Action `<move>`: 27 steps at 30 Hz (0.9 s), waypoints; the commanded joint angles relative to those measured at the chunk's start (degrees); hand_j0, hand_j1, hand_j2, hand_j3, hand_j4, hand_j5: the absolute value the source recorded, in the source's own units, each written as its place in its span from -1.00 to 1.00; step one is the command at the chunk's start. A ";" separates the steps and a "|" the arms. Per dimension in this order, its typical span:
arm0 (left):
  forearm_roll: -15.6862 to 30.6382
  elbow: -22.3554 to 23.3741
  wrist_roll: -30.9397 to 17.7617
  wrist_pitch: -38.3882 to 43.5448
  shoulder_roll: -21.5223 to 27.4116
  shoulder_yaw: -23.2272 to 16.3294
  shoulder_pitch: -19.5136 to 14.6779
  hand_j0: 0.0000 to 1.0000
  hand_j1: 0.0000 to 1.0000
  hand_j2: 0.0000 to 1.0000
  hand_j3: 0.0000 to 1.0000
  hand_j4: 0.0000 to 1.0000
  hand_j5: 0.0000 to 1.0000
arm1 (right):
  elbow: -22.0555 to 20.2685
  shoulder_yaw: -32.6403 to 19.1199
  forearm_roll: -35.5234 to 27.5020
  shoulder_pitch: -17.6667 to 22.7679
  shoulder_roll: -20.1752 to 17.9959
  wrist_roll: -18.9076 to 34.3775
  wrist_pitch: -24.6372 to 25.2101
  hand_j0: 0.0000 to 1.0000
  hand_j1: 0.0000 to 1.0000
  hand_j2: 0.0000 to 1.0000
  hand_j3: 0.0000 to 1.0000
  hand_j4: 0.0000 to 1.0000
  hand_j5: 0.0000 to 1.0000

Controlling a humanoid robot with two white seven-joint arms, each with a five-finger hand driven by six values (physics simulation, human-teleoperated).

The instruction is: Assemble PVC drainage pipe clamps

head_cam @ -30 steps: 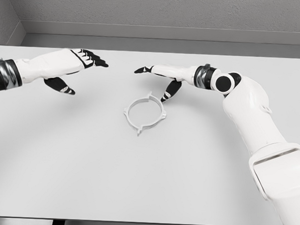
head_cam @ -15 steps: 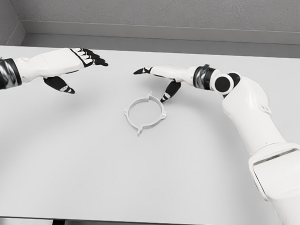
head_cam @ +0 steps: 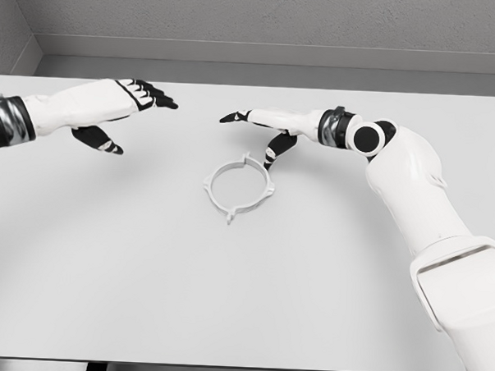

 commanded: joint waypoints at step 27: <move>0.35 0.54 -0.02 0.15 0.03 0.41 -0.44 1.00 1.00 1.00 1.00 1.00 1.00 | 0.00 0.86 0.51 -0.44 0.52 0.09 -0.34 1.00 1.00 1.00 1.00 1.00 1.00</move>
